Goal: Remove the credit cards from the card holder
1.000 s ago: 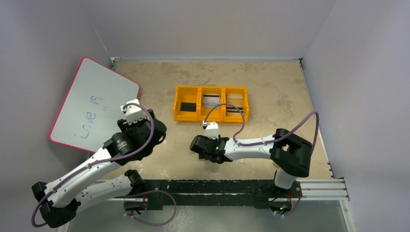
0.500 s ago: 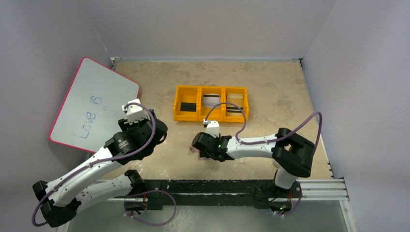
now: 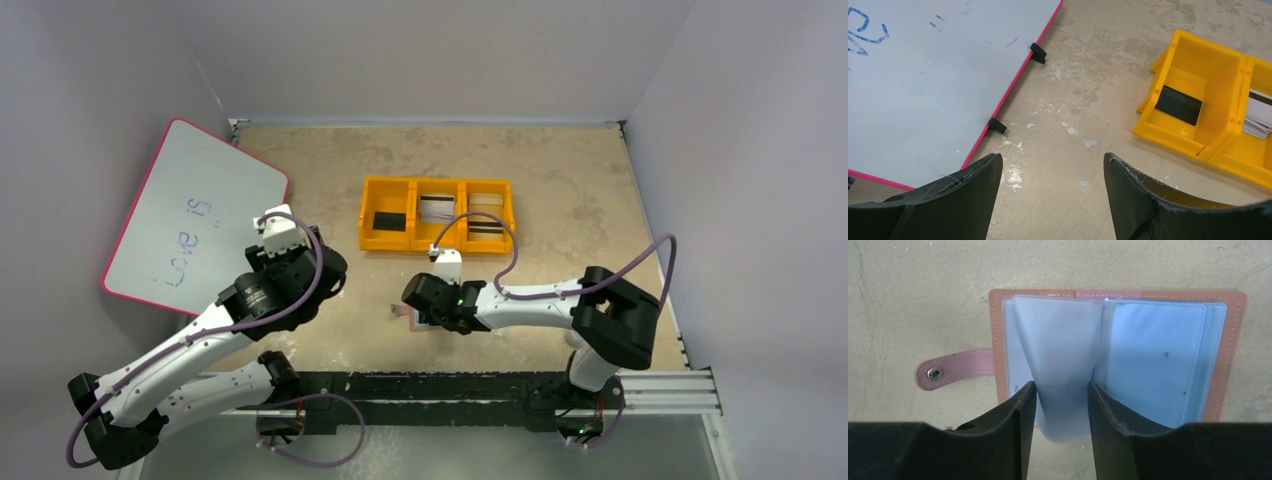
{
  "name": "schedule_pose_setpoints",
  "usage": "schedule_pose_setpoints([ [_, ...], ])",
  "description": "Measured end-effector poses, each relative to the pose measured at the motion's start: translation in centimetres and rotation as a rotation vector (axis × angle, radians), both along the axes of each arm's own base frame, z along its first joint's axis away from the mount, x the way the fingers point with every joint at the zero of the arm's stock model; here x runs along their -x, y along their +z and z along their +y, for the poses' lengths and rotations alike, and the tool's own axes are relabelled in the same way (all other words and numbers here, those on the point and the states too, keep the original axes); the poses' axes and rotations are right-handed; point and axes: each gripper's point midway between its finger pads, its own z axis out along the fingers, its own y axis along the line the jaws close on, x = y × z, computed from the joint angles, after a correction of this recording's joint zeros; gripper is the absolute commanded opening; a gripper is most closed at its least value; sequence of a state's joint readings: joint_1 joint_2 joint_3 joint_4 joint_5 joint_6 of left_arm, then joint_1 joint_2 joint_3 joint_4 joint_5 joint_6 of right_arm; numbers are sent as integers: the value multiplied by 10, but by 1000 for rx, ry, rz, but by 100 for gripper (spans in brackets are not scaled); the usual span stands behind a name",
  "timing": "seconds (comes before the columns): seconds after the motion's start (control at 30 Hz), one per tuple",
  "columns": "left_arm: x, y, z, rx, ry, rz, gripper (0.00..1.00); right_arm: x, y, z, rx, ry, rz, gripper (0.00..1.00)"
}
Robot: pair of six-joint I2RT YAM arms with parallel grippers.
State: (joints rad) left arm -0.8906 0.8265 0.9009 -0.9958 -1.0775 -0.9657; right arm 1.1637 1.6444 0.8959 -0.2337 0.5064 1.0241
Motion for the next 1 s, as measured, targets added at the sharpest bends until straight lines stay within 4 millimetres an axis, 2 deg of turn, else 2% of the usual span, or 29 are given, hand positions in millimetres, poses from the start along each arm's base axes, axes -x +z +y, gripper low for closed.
schedule_pose_setpoints([
  [0.23, 0, 0, 0, 0, 0, 0, 73, -6, 10, -19, -19, -107, -26, 50],
  [0.6, 0, -1, -1, -4, -1, 5, 73, -2, 6, -51, 51, -217, -26, 57],
  [0.8, -1, -3, -3, -7, -5, 14, 73, 0, 23, -66, -6, -250, -50, 59],
  [1.0, -2, -5, -5, -11, -13, 22, 73, -2, 19, -100, -28, -354, -27, 58],
])
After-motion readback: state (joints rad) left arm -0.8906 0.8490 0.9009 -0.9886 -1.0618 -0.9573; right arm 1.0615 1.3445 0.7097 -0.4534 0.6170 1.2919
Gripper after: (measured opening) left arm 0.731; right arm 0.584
